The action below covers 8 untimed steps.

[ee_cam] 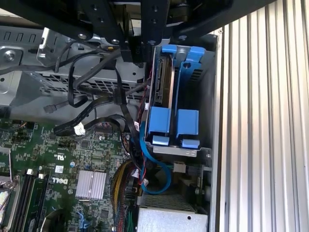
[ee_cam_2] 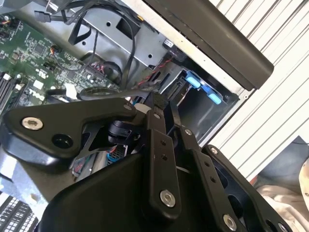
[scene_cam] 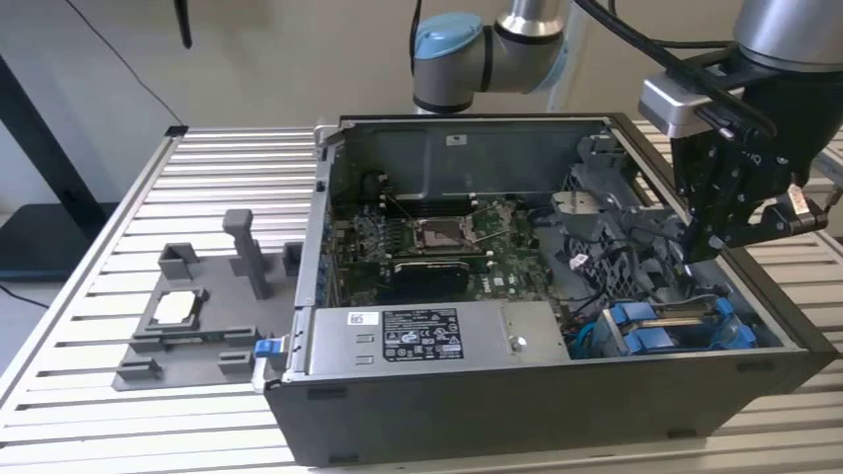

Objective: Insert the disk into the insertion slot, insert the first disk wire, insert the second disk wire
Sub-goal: 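Insert the first disk wire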

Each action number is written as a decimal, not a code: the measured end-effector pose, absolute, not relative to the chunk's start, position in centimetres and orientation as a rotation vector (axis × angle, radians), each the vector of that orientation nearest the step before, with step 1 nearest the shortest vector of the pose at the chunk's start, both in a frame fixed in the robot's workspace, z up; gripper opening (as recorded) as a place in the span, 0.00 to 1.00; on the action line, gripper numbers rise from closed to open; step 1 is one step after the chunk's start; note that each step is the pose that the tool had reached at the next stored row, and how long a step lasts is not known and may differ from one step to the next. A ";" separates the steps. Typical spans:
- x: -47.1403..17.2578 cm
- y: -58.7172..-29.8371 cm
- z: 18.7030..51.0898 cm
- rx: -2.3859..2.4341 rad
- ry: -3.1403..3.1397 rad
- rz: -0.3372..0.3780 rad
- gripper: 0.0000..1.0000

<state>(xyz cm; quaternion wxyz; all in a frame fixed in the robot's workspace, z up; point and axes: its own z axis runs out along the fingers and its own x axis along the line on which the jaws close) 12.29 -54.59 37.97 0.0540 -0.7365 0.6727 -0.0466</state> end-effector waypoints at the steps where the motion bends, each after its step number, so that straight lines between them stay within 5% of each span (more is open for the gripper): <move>1: 12.4 -54.6 37.9 -2.240 2.046 -0.136 0.19; 8: 13.0 -54.8 37.5 -2.248 2.061 -0.113 0.19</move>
